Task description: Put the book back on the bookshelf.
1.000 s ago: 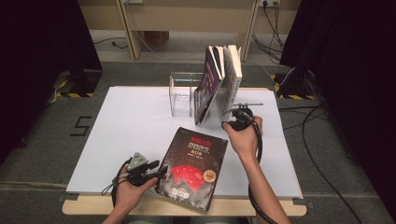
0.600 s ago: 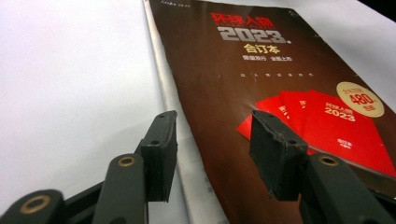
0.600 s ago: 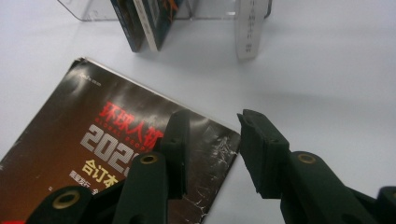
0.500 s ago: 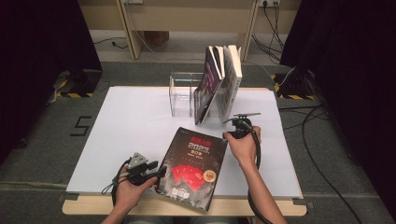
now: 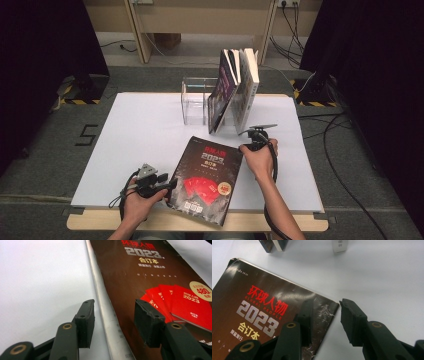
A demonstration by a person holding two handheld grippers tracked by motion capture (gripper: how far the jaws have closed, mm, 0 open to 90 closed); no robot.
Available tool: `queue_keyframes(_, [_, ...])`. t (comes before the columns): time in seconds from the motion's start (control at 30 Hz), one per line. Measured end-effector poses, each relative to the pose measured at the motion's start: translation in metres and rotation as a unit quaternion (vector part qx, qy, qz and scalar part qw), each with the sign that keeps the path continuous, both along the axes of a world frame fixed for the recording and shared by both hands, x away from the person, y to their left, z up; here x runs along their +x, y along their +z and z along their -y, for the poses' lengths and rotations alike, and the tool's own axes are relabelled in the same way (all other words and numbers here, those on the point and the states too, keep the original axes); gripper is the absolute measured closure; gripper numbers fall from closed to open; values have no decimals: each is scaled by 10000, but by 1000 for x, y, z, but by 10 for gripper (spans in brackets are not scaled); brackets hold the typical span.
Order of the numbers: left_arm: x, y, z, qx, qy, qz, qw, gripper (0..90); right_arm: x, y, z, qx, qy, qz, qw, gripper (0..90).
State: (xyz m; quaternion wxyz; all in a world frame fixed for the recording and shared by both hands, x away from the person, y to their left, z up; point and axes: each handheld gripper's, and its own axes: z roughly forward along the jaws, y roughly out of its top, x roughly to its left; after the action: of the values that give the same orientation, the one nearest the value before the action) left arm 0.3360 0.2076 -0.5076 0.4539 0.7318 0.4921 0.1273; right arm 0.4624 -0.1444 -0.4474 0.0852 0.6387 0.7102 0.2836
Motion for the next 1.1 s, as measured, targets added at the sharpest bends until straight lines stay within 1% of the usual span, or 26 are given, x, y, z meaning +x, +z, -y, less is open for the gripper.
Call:
queue_keyframes(0.2, [1,0,-1,-88,26,-73,9999,518,2,-3,1,18,3,-37,10000,633])
queue_keyframes(0.37, [2,0,1,-192,-8,-181,9997,568,2,-3,1,44,7,-40,10000,632])
queue_keyframes(0.43, [2,1,1,-152,15,-184,9997,586,2,-4,1,81,-11,-49,10000,630])
queue_keyframes(0.6, [1,1,1,-169,40,-261,9995,640,3,-7,2,63,24,-73,10000,629])
queue_keyframes(0.73, [-4,2,5,-259,-64,-394,9989,654,4,-7,2,104,-18,-115,9999,627])
queue_keyframes(0.83, [-10,2,10,-209,-171,-384,9989,653,5,-8,3,89,7,-85,9999,625])
queue_keyframes(0.9, [-13,3,13,-222,-264,-424,9985,653,6,-9,4,129,-43,-137,9998,624])
queue_keyframes(1.03, [-14,3,15,-230,-343,-445,9982,651,10,-11,6,144,-17,-149,9998,623])
queue_keyframes(1.07, [-15,3,15,-224,-374,-461,9980,651,10,-10,6,179,-72,-178,9997,622])
queue_keyframes(1.1, [-15,4,16,-229,-396,-483,9978,650,11,-11,6,168,-28,-162,9997,622])
